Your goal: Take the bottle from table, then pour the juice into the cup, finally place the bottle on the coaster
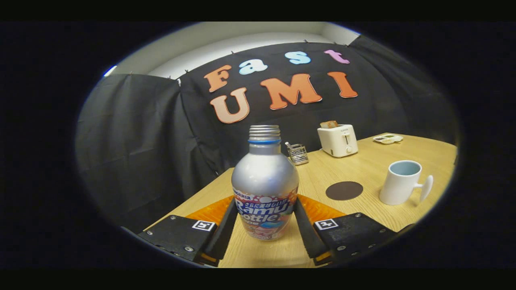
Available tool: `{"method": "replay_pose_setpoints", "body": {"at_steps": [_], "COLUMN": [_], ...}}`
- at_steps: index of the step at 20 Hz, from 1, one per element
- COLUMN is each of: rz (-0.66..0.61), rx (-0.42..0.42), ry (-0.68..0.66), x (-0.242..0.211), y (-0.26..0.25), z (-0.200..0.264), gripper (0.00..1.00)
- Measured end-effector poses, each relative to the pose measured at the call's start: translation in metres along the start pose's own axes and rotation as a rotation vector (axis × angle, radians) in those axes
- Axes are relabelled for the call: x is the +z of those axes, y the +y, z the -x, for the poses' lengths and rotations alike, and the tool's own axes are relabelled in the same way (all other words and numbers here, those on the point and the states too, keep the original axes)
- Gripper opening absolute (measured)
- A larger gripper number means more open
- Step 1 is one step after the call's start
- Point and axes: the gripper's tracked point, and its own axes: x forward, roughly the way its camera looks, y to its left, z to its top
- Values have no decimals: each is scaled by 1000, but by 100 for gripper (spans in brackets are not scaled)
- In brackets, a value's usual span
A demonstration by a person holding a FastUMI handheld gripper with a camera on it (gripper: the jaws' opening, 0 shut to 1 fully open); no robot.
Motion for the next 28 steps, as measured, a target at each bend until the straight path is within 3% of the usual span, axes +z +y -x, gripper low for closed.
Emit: {"method": "replay_pose_setpoints", "body": {"at_steps": [13, 21, 28], "rz": [-515, -726, -1059], "rx": [90, 72, 52], "ry": [-6, -48, -101], "x": [25, 39, 45], "y": [-22, -52, -74], "z": [-5, -18, -23], "gripper": [75, 75, 74]}}
